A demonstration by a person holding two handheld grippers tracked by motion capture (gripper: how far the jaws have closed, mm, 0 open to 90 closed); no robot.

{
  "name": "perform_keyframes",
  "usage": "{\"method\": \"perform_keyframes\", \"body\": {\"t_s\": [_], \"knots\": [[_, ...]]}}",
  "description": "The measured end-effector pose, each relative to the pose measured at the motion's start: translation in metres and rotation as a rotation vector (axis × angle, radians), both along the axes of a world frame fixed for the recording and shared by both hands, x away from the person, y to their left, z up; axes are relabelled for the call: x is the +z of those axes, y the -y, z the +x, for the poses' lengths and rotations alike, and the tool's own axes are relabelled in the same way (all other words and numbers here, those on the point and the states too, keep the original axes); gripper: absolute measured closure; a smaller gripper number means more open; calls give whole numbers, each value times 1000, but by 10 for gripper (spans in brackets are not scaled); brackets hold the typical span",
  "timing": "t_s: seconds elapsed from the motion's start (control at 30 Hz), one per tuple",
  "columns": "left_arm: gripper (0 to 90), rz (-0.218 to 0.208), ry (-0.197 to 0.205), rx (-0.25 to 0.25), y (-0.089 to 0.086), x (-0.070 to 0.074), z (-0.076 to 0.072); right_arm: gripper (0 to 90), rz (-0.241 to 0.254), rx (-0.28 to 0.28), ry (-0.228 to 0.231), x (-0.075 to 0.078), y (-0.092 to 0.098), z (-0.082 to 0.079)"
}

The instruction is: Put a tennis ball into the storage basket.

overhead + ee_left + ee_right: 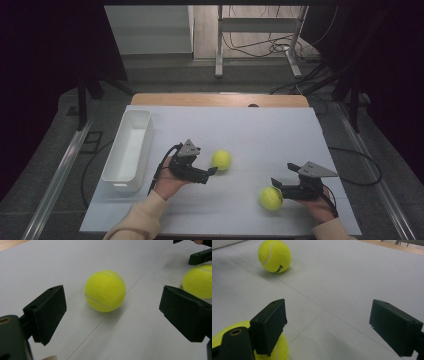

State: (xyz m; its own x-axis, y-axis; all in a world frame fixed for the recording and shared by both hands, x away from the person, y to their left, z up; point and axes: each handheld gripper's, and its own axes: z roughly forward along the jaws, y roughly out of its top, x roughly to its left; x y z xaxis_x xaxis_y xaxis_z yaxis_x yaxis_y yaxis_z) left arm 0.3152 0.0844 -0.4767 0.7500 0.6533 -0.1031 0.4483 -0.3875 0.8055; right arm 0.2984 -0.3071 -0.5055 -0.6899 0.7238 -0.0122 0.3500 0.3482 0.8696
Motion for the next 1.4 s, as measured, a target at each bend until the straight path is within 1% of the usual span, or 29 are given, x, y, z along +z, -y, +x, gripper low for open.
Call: {"method": "perform_keyframes", "body": {"t_s": [0.17,0.47,0.77,0.9,1.03,1.37,1.4], "knots": [[79,3,-1,-2,3,0,3,146,0,-1,0,0,0,0],[79,9,-19,-13,10,-3,10,146,-1,0,0,0,0,0],[79,13,-28,-27,18,-4,17,145,-1,-2,-2,0,0,0],[78,37,-29,-32,22,-6,23,146,1,-5,-3,0,0,0],[79,36,-35,-37,24,-7,26,146,0,-5,-4,0,0,0],[77,59,-60,-58,36,-14,35,146,-2,-8,-2,-1,1,0],[76,62,-63,-53,37,-16,36,146,-2,-7,-2,-1,1,0]]}}
